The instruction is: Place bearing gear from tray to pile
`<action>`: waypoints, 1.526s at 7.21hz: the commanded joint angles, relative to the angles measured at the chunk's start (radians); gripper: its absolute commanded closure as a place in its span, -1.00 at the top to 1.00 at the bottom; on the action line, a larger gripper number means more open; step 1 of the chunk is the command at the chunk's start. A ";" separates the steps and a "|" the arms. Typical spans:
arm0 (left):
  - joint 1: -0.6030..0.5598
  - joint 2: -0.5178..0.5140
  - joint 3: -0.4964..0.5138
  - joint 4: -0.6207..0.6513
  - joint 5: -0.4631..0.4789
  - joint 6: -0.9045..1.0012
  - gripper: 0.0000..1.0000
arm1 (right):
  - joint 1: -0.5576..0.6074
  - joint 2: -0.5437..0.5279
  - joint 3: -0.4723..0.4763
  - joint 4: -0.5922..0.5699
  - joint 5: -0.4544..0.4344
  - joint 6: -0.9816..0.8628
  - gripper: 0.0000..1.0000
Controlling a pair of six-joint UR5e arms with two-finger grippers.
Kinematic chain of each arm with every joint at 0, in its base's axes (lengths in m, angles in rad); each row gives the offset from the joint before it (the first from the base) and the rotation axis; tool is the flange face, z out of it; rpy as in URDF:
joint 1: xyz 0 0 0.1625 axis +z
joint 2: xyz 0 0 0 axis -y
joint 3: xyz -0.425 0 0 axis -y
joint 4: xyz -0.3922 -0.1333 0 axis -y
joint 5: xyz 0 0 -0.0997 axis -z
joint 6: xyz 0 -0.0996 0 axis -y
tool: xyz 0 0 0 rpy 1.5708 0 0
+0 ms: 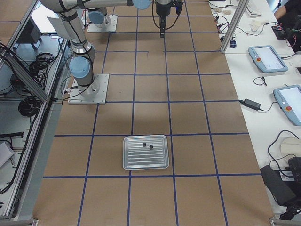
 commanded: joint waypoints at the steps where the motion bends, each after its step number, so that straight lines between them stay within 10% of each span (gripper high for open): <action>1: 0.002 0.005 0.002 -0.002 0.001 -0.001 1.00 | 0.000 0.000 0.000 0.003 -0.010 -0.001 1.00; 7: 0.009 -0.051 0.079 -0.094 -0.011 -0.111 1.00 | -0.050 0.014 -0.006 0.032 -0.022 -0.052 1.00; 11: 0.000 -0.007 0.024 -0.084 -0.005 -0.101 1.00 | -0.428 0.015 0.008 0.023 -0.045 -0.572 1.00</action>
